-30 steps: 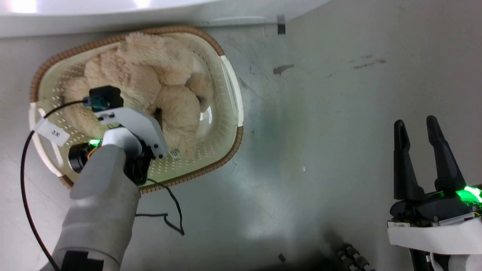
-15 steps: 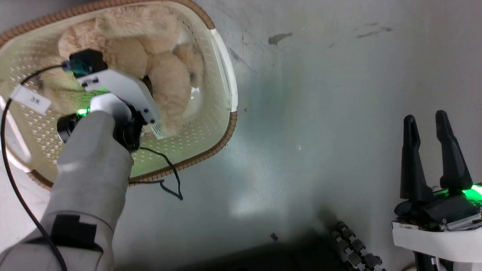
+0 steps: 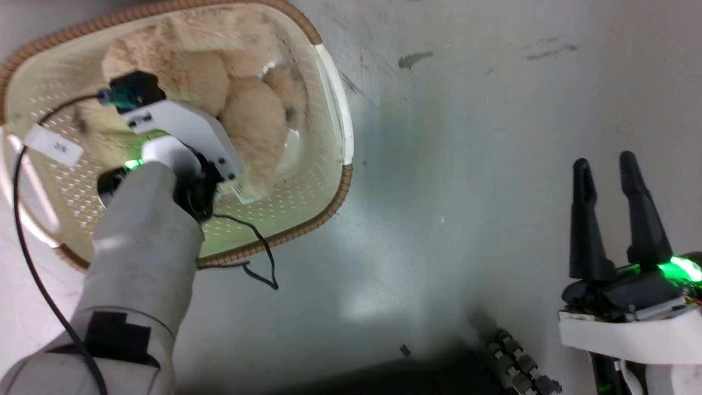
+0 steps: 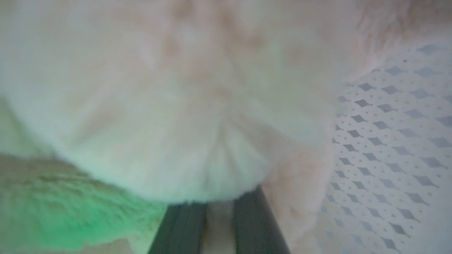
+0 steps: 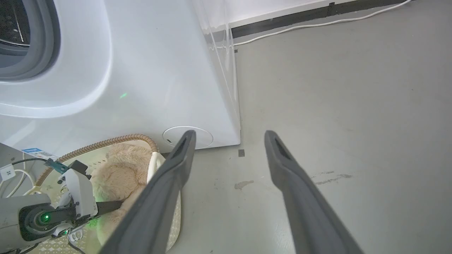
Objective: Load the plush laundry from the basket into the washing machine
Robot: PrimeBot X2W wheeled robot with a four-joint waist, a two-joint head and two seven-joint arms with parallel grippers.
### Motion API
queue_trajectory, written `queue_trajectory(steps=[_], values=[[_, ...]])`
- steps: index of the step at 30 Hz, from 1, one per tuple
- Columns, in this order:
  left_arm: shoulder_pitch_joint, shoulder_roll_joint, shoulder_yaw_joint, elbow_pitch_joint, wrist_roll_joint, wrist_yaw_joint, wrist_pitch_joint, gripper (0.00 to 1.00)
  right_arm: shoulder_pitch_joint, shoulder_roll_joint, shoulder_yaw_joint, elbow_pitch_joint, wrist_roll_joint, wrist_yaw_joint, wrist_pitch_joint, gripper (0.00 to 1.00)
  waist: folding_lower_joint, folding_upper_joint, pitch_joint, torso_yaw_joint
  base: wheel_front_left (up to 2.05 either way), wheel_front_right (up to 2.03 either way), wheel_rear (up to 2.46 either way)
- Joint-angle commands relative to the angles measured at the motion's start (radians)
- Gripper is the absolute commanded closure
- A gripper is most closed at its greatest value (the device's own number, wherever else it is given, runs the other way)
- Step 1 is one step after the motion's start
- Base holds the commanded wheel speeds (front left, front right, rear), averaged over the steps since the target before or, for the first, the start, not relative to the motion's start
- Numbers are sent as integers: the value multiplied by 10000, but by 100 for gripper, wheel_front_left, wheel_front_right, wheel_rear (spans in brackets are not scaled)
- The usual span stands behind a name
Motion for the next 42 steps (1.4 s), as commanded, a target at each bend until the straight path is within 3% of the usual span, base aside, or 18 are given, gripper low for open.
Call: queue_trajectory(steps=[1,14,24,32,34,35,42], values=[[220,-108,-41,106,-32,-107,-44,100,-217,-2,39,103,-61,-7,-44,0,1,-1,-268,127,0,0,0],[1498,-497,-386,-97,-159,-1006,-1217,100,-628,-2,-13,1237,-301,-7,-44,0,1,-1,-2549,858,0,0,0],[3334,-737,-608,-1248,-707,-1301,-2766,100,-285,-2,-149,2036,-480,-7,-44,0,1,-1,-4893,1463,0,0,0],[4672,-594,-791,-3814,141,-664,-3299,100,233,-2,-294,2393,-598,-7,-44,0,1,-1,-6241,1950,0,0,0],[5076,-468,-658,-4693,472,-448,-3303,100,303,-2,-298,2427,-606,-7,-44,0,1,-1,-6505,1984,0,0,0],[5755,-319,-489,-5988,1037,-166,-3305,100,395,-2,-304,2486,-593,-7,-44,0,1,-1,-6871,2004,0,0,0],[6645,-220,-241,-7994,1978,29,-3307,100,565,-2,-272,2586,-547,-7,-44,0,1,-1,-7389,1980,0,0,0]])
